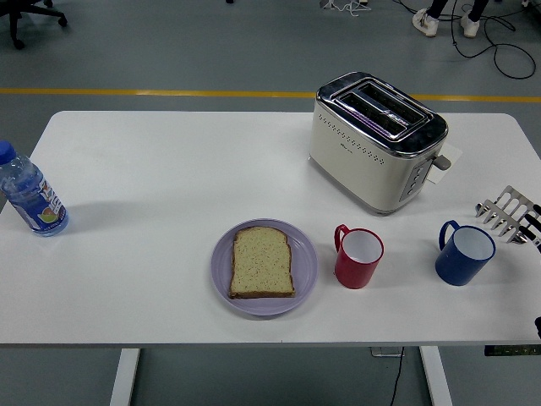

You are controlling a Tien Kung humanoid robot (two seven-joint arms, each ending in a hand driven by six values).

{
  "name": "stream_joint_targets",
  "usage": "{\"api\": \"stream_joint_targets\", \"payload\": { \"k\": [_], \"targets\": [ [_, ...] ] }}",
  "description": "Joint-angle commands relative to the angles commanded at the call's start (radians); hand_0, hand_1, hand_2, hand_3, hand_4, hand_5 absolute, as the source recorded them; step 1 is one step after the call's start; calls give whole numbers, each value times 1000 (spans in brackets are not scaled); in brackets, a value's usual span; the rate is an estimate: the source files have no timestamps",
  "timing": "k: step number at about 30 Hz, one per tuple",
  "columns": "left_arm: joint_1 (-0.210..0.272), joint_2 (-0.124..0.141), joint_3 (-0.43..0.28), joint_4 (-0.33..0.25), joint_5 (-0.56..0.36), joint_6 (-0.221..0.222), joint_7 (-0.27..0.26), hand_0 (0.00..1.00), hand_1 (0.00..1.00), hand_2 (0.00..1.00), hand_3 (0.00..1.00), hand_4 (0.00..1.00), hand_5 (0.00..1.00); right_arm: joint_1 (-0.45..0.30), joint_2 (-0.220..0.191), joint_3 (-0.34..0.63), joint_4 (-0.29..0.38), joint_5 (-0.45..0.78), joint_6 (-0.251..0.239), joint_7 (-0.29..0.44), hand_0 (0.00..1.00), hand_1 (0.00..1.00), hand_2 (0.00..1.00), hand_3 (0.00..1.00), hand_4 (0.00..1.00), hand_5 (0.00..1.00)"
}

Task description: Pick up the cup,pour liquid into bread,place the cup on the desk

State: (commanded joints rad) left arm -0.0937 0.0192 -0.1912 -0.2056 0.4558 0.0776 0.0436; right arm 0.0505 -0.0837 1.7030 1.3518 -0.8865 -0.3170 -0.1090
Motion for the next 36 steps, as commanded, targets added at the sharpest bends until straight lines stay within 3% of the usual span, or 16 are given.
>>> {"api": "stream_joint_targets", "payload": {
  "k": [36],
  "targets": [
    [-5, 2, -13, 1, 6, 0, 0, 641, 649, 665, 566, 332, 838, 9, 4, -6, -10, 32, 5, 14, 677, 654, 674, 615, 468, 437]
  ]
}}
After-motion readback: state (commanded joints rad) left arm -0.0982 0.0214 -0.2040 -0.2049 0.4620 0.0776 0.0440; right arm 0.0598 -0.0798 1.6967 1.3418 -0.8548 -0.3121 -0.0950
